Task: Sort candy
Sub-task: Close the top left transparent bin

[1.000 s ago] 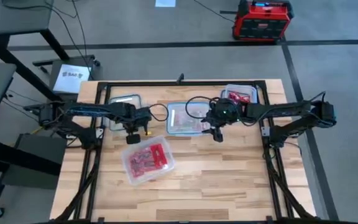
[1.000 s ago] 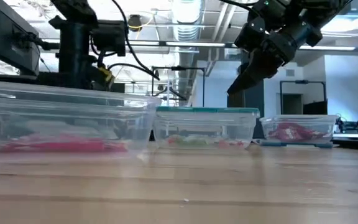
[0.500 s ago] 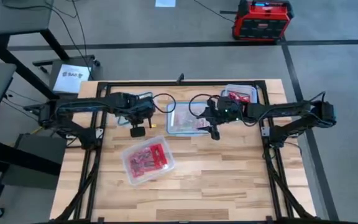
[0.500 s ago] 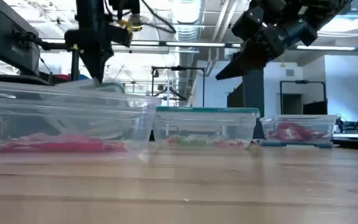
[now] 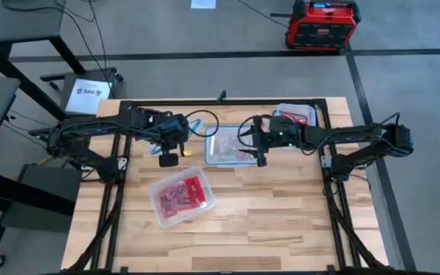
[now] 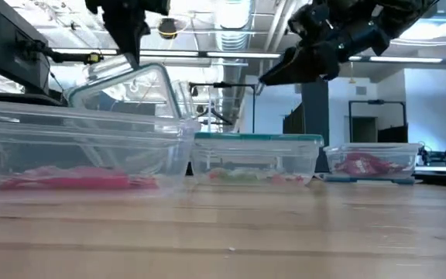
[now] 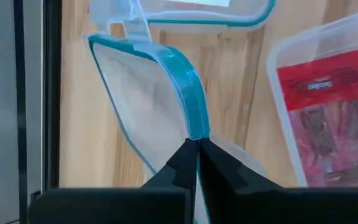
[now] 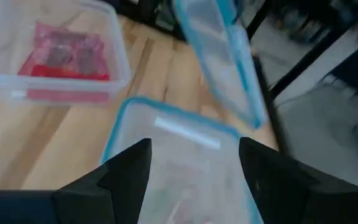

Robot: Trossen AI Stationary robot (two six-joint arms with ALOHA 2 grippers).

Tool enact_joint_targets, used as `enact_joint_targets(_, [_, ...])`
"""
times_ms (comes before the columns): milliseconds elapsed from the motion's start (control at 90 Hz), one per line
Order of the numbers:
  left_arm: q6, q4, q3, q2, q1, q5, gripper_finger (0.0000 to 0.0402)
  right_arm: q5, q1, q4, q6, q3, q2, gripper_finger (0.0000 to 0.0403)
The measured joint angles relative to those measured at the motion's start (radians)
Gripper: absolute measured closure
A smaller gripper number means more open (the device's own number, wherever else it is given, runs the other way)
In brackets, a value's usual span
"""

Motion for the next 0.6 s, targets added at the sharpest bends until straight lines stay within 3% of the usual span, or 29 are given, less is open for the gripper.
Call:
enact_joint_targets(278, [-0.013, -0.042, 0.065, -0.001, -0.045, -0.021, 0.0401, 0.000, -0.018, 0.177, 0.067, 0.001, 0.078, 0.0173])
enact_joint_targets(600, [-0.130, -0.104, 0.069, -0.001, -0.035, -0.061, 0.0401, 0.000, 0.008, 0.188, 0.120, 0.001, 0.150, 0.0173])
